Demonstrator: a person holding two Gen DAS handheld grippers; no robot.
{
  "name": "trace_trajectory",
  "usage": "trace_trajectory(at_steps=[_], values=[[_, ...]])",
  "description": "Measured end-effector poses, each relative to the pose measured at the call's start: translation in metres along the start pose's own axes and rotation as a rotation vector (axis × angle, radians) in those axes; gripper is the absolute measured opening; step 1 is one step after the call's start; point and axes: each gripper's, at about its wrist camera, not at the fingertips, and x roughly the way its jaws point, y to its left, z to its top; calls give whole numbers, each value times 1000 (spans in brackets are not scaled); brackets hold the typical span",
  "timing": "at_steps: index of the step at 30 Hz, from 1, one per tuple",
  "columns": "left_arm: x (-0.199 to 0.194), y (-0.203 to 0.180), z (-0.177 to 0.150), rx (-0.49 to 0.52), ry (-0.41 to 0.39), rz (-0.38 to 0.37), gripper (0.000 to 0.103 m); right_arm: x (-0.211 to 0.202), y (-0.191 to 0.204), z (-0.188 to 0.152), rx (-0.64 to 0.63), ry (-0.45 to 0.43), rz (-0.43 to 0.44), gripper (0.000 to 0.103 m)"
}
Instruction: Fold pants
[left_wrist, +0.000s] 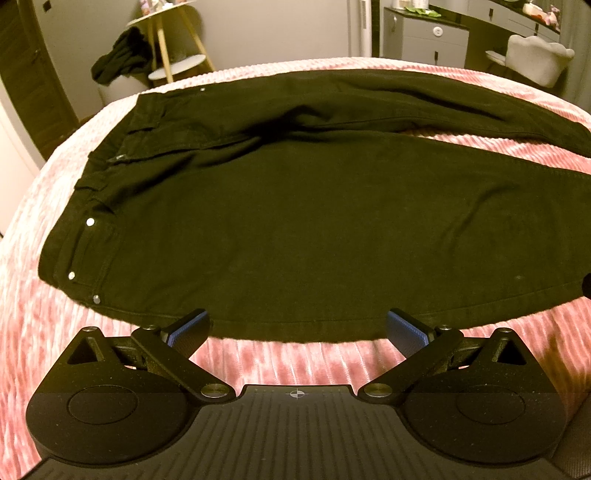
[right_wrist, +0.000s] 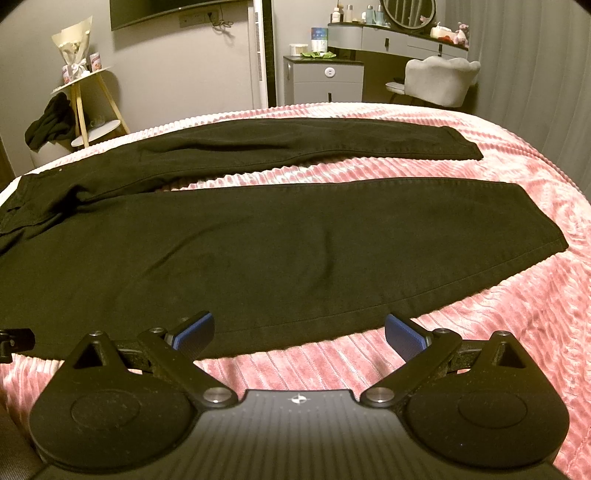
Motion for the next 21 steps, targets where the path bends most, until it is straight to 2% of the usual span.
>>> trace_trajectory(at_steps=[21], values=[[0,0,2,-2,14,-6,103,0,2,0,-12,5,1,99]])
